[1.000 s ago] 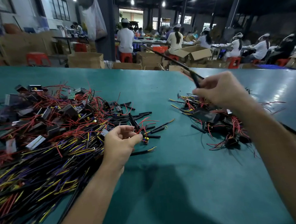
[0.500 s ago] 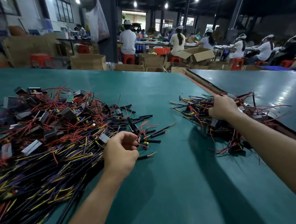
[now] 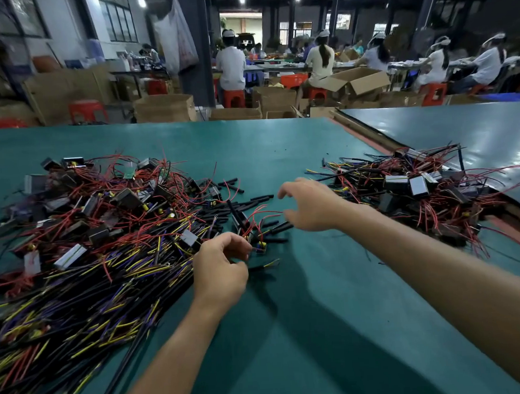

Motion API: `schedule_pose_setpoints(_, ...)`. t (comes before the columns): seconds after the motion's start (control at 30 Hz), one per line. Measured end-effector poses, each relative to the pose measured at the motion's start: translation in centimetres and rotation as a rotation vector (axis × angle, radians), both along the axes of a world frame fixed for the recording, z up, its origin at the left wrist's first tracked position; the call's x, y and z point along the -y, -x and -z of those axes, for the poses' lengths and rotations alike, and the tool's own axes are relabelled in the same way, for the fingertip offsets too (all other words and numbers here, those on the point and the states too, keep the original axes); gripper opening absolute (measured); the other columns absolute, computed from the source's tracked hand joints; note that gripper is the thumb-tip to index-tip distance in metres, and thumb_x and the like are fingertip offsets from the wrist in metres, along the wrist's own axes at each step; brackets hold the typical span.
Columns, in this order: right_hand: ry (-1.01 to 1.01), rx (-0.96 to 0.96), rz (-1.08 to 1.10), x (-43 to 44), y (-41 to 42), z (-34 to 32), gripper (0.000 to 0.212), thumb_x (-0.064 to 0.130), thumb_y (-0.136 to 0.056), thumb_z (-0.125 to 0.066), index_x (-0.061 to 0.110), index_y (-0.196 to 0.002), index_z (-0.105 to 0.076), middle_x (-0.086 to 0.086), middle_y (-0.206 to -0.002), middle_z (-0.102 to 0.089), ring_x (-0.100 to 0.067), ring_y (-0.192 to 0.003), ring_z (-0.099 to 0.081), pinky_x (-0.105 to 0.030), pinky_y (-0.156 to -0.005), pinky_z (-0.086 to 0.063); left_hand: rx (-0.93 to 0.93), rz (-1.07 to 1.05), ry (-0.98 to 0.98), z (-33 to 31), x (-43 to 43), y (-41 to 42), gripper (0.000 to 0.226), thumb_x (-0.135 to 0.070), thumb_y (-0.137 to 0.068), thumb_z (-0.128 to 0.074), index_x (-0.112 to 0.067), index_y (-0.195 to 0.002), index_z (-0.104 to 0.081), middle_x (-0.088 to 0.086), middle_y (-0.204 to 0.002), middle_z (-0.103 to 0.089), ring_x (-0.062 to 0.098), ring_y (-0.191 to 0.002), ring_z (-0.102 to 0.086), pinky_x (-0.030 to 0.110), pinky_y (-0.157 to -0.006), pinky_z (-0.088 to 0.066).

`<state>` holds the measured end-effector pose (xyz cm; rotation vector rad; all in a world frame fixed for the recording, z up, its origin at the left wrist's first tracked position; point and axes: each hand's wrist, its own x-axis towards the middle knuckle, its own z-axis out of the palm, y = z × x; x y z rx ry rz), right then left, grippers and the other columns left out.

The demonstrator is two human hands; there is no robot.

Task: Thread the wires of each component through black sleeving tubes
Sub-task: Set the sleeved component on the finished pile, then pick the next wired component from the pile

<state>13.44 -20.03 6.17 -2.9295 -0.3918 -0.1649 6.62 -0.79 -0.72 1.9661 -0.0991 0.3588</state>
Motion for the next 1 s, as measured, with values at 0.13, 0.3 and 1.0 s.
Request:
schedule_pose_setpoints(0.13, -0.097, -0.069, -0.111, -5.2, 0.6, 0.6, 0.035, 0.019, -0.088, -0.054, 0.019, -0.123, -0.059, -0.006, -0.121, -0.064, -0.028, -0.109, -0.057, -0.034, -0.094, -0.046, -0.023, 0.005, -0.002, 0.0, -0.2, 0.0, 0.043, 0.020, -0.062, -0.047, -0.018, -0.069, -0.066, -0.005, -0.072, -0.069, 0.010, -0.070, -0.063, 0.017, -0.064, -0.048)
schedule_pose_setpoints(0.3, -0.085, -0.122, -0.156, -7.3, 0.6, 1.5, 0.009, 0.014, -0.082, -0.055, 0.012, -0.085, -0.062, -0.008, -0.086, -0.069, -0.030, -0.081, -0.058, -0.031, -0.067, -0.047, -0.031, 0.017, 0.017, -0.2, -0.2, -0.1, 0.044, 0.019, -0.060, -0.044, -0.019, -0.071, -0.064, -0.005, -0.072, -0.068, 0.012, -0.072, -0.064, 0.018, -0.065, -0.048)
schedule_pose_setpoints(1.0, -0.576, -0.028, 0.141, -4.5, -1.3, 2.9, 0.016, 0.019, -0.085, -0.065, 0.022, -0.070, -0.071, 0.004, -0.068, -0.071, -0.005, -0.055, -0.057, -0.026, -0.057, -0.045, -0.234, -0.059, -0.001, 0.2, -0.7, -0.9, 0.059, -0.011, -0.077, -0.061, -0.019, -0.134, -0.046, -0.013, -0.076, -0.067, 0.017, -0.094, -0.061, 0.035, -0.090, -0.048)
